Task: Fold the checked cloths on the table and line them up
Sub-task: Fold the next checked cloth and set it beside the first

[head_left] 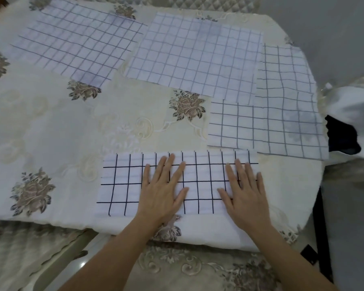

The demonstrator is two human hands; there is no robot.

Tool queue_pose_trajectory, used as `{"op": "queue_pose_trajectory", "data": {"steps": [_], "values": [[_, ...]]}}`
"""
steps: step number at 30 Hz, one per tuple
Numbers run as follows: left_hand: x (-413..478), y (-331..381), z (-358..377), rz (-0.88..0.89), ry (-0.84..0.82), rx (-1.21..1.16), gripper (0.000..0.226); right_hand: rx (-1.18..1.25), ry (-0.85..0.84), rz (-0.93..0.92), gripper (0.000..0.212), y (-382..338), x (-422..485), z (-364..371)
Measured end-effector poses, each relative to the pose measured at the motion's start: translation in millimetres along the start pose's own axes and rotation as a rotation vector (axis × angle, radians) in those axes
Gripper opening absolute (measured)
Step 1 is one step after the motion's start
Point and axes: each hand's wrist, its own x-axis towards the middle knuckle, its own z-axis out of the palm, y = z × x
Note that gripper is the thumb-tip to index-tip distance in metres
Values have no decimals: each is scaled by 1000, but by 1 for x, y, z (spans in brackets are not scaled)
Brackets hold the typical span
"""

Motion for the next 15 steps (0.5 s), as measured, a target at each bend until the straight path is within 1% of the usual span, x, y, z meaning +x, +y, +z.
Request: {"op": "queue_pose_trajectory", "data": {"steps": [8,15], "values": [[7,-10,2,-8,11,14,69,-14,19,4,68,2,27,2],[-1,-17,1,2,14,36,71,-4,2,-4,70,-2,16,2]]}}
